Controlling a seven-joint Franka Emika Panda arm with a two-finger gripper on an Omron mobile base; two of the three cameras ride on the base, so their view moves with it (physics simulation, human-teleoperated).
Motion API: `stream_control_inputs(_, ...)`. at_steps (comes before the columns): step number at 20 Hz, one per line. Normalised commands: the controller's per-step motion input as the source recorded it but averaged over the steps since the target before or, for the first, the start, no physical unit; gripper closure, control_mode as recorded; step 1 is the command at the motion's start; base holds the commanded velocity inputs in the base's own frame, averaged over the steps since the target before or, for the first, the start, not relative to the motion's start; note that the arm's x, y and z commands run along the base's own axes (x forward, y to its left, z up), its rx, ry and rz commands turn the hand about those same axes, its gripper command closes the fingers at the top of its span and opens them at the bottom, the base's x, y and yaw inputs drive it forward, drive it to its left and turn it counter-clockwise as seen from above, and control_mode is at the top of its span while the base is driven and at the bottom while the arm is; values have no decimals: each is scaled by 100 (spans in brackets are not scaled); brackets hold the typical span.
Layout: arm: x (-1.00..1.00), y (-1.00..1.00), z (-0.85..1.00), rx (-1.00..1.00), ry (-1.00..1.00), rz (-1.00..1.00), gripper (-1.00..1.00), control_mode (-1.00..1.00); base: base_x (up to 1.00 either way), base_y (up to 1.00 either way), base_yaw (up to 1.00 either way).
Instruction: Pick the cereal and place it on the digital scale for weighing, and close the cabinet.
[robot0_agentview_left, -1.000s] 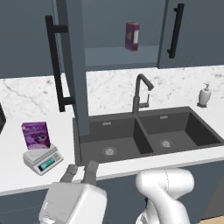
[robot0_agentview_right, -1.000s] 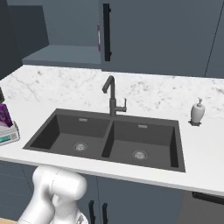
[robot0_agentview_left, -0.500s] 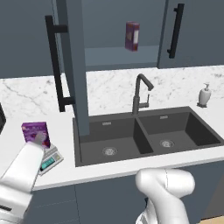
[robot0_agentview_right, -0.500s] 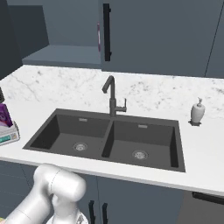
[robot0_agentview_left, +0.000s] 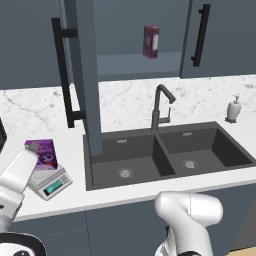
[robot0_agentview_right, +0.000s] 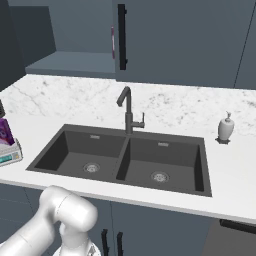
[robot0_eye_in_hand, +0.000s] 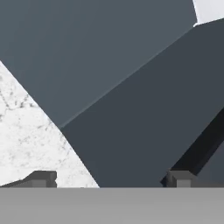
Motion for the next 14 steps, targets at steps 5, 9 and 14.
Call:
stream_control_inputs(5,91,-13,-25,0,0,0,-100,-100,0,0,0)
stream_control_inputs(9,46,0,-2,0,-16,-7,-100,-100,0,0,0)
stream_control_inputs(14,53,-41,1,6,-4,-15,-100,-100,0,0,0)
